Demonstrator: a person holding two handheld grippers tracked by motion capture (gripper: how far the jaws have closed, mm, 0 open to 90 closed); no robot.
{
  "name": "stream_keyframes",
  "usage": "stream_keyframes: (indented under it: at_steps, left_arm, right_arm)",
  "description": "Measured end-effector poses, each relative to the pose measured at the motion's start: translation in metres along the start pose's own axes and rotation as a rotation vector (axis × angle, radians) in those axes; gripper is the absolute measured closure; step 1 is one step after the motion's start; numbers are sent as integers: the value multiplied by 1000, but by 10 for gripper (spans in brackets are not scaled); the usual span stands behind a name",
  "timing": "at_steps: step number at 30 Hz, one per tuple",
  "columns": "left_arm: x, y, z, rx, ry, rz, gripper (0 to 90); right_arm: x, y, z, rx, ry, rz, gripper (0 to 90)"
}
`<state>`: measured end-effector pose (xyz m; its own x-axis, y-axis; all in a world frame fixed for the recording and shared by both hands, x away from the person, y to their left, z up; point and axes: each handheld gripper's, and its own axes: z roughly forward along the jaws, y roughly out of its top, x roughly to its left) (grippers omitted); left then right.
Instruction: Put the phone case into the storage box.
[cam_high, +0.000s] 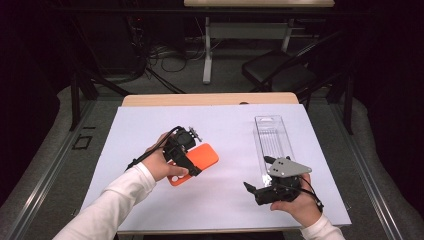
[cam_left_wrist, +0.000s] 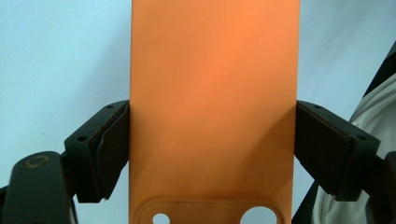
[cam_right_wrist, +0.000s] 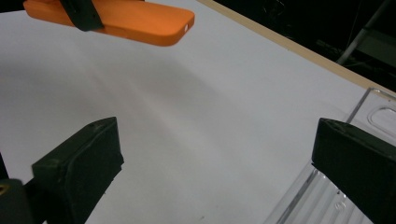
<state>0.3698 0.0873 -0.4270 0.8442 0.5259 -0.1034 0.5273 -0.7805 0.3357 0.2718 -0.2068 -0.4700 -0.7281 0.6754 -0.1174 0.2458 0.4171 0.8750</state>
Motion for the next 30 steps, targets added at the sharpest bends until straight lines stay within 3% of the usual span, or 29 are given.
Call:
stream_keyframes:
  at_steps: [5,12,17,22,30]
  left_arm:
    - [0,-1,-2,-5,-3,-5,160]
    - [0,-3,-5,-3,-2,-12,160]
    - [-2,-2,-6,-7,-7,-8,160]
    - [-4,-1,-7,0,-9,-1,160]
    - [-8,4,-4,6,-16,13,160]
  right_arm:
    - [2,12,5,-13,-2,-32,68]
    - [7,23,11,9,7,-82,136]
    - [12,27,14,27,-24,-172,138]
    - [16,29,16,42,-19,-249,156]
    - [22,30,17,49,-65,-412,253]
